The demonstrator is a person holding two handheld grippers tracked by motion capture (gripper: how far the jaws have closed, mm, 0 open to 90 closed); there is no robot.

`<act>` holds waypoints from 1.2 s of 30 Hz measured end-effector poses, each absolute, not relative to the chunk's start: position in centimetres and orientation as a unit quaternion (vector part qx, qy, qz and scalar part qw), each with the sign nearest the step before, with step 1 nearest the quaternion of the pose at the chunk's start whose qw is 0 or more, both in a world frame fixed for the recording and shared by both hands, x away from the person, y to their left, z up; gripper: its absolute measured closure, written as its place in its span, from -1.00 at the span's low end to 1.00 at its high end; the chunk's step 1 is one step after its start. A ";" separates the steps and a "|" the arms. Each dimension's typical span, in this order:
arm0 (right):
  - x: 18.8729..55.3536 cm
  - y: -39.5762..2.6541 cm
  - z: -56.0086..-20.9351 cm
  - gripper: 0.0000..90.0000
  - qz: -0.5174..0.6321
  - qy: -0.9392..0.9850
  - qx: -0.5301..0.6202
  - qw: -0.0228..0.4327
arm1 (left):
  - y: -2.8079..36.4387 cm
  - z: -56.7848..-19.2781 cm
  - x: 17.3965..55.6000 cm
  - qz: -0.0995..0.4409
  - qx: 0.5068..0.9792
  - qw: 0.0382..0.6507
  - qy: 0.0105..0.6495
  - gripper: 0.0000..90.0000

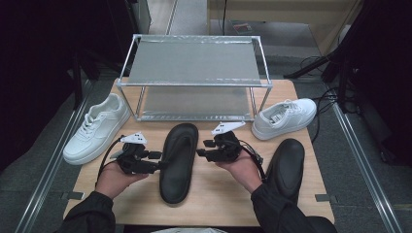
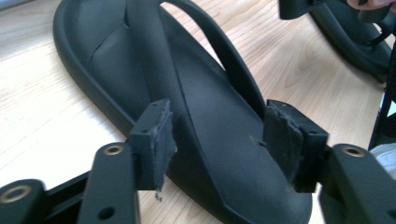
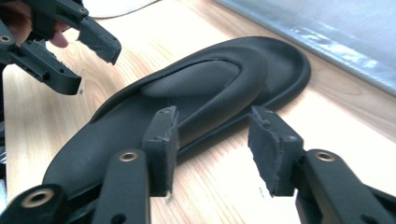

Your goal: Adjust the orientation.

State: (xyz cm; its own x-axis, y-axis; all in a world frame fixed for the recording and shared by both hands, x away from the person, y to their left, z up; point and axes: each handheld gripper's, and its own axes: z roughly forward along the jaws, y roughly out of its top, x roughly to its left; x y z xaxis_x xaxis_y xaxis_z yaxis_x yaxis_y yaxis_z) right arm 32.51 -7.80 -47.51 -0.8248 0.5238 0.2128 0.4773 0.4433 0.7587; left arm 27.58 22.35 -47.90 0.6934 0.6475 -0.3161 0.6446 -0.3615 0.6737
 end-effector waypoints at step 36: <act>27.2 -22.3 -44.9 1.00 0.423 0.822 0.371 0.082 | 21.5 -47.1 30.9 0.025 0.825 0.417 0.381 -0.30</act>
